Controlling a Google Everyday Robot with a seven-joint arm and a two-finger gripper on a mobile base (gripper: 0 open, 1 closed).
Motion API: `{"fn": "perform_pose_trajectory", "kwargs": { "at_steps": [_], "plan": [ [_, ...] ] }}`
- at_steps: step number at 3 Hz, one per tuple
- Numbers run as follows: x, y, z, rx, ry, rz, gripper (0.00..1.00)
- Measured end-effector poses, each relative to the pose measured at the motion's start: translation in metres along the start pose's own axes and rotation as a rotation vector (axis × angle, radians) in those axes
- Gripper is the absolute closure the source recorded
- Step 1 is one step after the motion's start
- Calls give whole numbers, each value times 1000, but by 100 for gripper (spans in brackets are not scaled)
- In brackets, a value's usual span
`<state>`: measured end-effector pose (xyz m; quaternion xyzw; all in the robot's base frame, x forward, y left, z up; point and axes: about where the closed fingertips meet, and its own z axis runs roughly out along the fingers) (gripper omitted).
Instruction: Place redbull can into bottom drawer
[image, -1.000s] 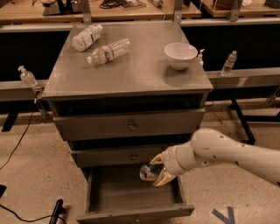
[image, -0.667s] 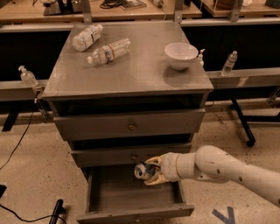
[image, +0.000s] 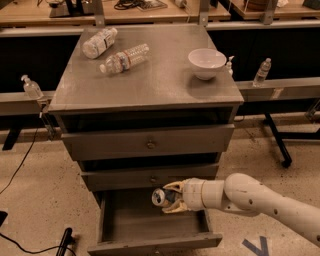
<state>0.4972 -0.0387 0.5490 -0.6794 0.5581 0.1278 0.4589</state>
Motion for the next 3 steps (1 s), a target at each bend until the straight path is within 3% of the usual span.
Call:
{"fn": "perform_pose_trajectory", "kwargs": {
  "at_steps": [1, 2, 3],
  "plan": [
    [18, 0, 23, -59, -105, 80, 100],
    [44, 10, 70, -153, -259, 163, 100],
    [78, 25, 109, -179, -491, 283, 100]
  ]
}}
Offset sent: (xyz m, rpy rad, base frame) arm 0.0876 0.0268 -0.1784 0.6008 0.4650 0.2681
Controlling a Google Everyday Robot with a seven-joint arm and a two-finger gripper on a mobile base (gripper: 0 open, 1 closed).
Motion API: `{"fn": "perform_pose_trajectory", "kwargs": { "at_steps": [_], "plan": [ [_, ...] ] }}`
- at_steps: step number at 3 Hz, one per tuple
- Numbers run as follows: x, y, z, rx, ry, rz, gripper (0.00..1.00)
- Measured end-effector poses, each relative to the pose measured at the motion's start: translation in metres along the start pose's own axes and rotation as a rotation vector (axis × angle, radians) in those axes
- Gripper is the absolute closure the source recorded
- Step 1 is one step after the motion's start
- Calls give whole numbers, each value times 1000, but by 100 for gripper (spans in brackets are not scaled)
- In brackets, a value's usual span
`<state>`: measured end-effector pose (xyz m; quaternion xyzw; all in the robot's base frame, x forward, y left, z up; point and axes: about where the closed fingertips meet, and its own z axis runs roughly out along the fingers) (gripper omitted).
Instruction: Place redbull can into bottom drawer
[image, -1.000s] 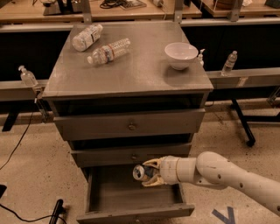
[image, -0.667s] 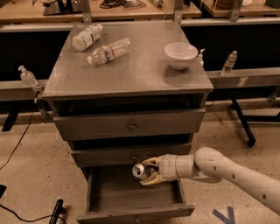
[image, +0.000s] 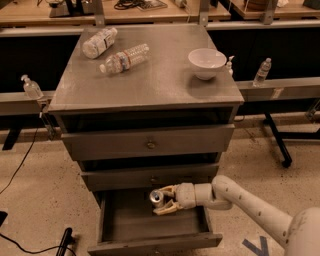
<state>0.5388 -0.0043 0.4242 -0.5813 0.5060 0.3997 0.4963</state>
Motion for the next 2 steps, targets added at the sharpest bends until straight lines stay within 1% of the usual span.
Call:
{"fn": "perform_pose_trajectory", "kwargs": {
  "at_steps": [1, 2],
  "plan": [
    [50, 3, 1, 39, -154, 59, 100],
    [105, 12, 8, 74, -243, 106, 100]
  ]
}}
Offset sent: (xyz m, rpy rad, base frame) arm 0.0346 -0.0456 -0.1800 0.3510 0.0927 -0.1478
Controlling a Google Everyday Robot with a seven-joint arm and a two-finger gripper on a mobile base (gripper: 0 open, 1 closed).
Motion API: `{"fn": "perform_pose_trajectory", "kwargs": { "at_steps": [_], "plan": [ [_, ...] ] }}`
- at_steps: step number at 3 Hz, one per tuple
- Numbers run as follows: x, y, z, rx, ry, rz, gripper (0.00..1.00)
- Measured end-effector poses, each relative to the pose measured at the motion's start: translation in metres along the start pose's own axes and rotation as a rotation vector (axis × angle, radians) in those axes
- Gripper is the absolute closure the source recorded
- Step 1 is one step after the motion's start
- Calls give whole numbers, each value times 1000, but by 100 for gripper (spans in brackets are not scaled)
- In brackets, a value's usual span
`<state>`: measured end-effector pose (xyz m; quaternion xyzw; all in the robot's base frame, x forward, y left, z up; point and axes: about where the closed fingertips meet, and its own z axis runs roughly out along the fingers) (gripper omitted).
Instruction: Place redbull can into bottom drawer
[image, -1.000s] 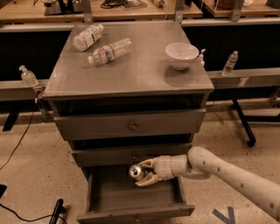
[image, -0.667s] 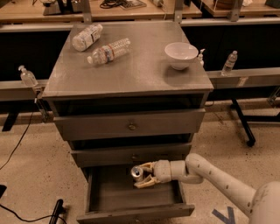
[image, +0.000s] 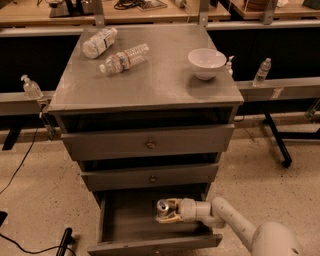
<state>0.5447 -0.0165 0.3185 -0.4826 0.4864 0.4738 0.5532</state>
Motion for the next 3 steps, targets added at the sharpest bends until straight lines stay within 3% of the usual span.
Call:
{"fn": "perform_pose_trajectory", "kwargs": {
  "at_steps": [1, 2, 3],
  "plan": [
    [19, -16, -19, 55, 6, -12, 100],
    [19, -16, -19, 55, 6, -12, 100],
    [30, -23, -11, 84, 57, -29, 100]
  ]
}}
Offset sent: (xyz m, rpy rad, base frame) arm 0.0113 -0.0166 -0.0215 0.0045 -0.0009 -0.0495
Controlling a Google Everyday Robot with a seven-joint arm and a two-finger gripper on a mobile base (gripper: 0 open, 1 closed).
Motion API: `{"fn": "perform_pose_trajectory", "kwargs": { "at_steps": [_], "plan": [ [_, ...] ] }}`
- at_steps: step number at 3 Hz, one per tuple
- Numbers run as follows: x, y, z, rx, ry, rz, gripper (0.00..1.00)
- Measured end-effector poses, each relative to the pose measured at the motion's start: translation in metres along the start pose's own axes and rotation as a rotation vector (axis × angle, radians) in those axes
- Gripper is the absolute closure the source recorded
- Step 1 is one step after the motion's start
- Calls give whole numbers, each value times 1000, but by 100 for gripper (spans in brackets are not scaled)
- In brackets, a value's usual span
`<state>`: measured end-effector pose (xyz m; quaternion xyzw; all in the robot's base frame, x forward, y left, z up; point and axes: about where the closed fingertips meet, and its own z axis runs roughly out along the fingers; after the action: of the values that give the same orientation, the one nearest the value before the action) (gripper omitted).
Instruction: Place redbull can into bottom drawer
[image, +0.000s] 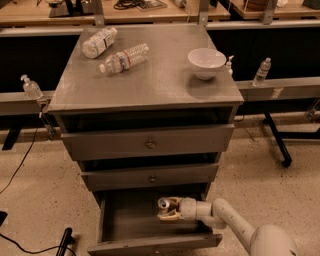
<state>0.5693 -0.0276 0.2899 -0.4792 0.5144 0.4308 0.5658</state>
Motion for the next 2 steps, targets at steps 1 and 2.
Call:
{"fn": "perform_pose_trajectory", "kwargs": {
  "at_steps": [1, 2],
  "plan": [
    [18, -9, 27, 30, 92, -26, 100],
    [49, -13, 51, 26, 159, 10, 100]
  ]
}}
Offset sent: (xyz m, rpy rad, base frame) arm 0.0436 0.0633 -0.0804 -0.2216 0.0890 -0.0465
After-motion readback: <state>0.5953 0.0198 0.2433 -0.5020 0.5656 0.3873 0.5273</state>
